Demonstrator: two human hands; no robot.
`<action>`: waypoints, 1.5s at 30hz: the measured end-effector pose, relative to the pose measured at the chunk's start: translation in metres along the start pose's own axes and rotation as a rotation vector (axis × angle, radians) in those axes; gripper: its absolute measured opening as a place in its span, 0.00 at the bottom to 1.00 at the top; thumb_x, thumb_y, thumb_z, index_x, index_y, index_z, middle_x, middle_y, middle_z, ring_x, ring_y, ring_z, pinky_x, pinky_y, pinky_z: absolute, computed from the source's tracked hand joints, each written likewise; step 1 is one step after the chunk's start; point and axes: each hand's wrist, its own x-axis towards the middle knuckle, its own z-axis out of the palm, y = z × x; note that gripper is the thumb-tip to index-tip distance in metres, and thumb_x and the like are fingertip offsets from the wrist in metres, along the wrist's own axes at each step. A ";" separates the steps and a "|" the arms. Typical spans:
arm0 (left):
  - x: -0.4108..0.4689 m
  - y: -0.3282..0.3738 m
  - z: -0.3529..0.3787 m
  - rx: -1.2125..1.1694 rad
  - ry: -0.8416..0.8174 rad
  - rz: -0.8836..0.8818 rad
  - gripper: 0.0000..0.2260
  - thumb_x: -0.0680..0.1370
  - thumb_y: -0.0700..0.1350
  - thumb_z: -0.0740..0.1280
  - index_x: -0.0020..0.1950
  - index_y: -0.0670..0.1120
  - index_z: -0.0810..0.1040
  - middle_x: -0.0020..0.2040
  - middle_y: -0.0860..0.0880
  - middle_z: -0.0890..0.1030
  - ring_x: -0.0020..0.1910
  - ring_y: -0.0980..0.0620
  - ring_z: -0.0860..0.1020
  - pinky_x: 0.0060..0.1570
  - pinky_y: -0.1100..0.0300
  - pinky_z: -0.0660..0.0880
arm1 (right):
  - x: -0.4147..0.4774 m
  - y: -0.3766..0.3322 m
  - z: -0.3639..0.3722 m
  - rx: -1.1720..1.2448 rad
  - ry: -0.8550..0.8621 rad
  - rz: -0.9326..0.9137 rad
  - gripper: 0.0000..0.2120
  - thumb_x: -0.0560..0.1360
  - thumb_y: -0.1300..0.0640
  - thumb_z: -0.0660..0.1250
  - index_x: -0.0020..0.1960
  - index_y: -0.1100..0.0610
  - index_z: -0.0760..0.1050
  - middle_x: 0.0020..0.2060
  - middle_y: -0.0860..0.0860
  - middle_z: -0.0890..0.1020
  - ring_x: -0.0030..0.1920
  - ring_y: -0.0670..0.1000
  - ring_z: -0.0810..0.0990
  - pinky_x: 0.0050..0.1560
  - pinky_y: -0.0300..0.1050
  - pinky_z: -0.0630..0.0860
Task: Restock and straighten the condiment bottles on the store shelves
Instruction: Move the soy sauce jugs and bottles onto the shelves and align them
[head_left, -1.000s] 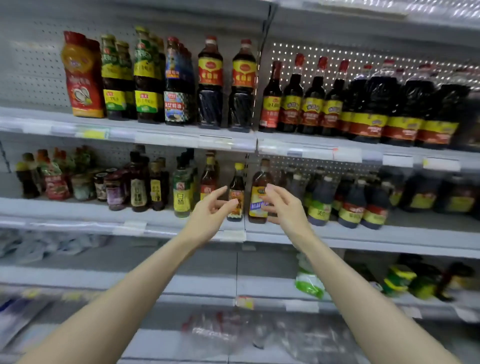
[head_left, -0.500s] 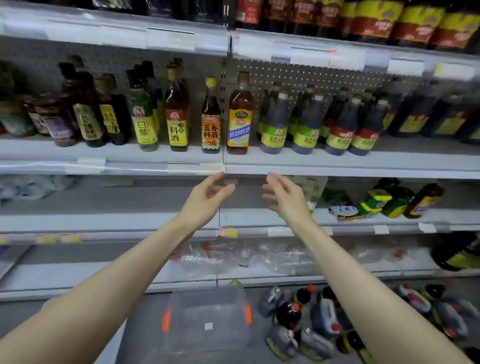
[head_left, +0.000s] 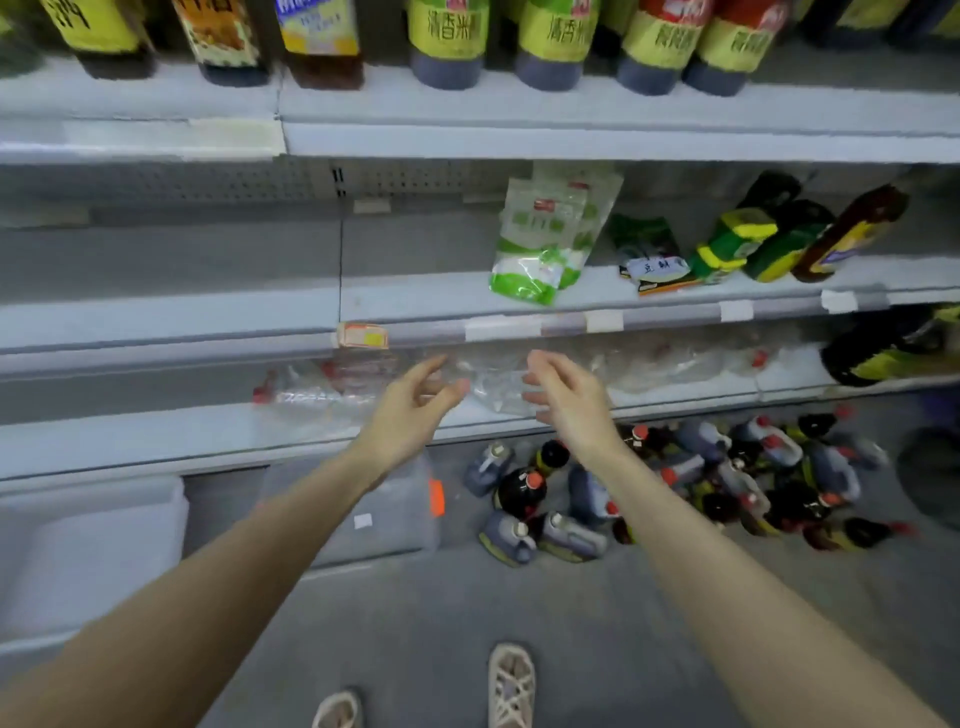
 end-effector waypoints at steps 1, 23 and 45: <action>0.007 -0.016 0.014 -0.003 -0.005 -0.034 0.21 0.79 0.48 0.65 0.72 0.48 0.68 0.49 0.53 0.79 0.47 0.59 0.77 0.48 0.62 0.73 | 0.006 0.023 -0.006 -0.010 -0.009 0.030 0.06 0.80 0.51 0.62 0.53 0.52 0.75 0.46 0.49 0.80 0.43 0.46 0.80 0.49 0.43 0.75; 0.124 -0.413 0.239 -0.026 0.080 -0.624 0.18 0.79 0.45 0.66 0.69 0.42 0.71 0.49 0.44 0.78 0.48 0.49 0.76 0.40 0.63 0.71 | 0.109 0.502 -0.021 -0.247 -0.290 0.495 0.09 0.79 0.47 0.62 0.54 0.52 0.73 0.50 0.49 0.76 0.51 0.47 0.73 0.54 0.40 0.68; 0.120 -0.481 0.232 0.057 -0.070 -0.684 0.21 0.79 0.52 0.64 0.71 0.47 0.69 0.55 0.45 0.80 0.50 0.52 0.79 0.51 0.57 0.75 | 0.131 0.571 0.031 -0.298 -0.239 0.747 0.25 0.75 0.34 0.62 0.51 0.56 0.77 0.56 0.57 0.80 0.60 0.58 0.77 0.58 0.47 0.70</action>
